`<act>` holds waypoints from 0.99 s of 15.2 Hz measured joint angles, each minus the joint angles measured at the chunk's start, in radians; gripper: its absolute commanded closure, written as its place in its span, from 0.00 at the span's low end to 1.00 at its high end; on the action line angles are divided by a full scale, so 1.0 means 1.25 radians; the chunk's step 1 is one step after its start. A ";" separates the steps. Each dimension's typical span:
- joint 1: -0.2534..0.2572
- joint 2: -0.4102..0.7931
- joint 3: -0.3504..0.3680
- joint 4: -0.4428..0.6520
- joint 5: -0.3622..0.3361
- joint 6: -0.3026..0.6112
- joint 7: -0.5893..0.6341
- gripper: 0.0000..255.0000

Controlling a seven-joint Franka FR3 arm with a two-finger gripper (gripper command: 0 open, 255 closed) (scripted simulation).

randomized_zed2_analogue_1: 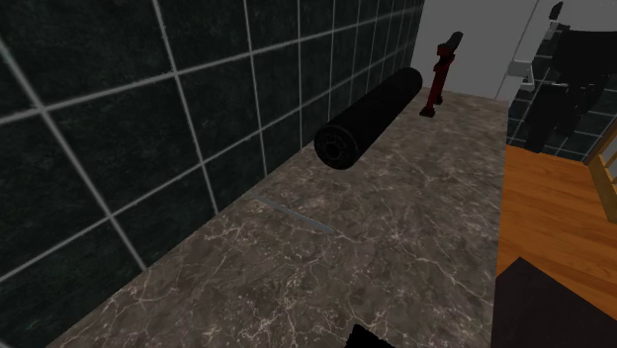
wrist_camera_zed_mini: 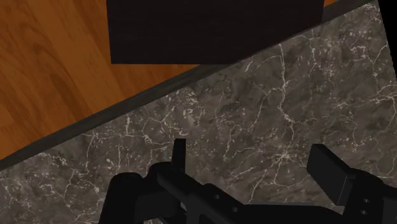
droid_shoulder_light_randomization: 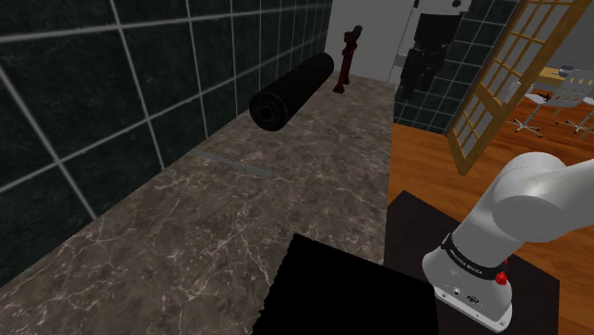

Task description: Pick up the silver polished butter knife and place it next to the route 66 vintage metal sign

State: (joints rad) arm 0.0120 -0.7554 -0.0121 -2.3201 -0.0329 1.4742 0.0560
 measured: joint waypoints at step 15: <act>0.070 0.326 0.090 0.104 0.032 0.208 0.015 0.00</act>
State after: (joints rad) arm 0.0996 -0.3483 0.1001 -2.1901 0.0067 1.7340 0.0754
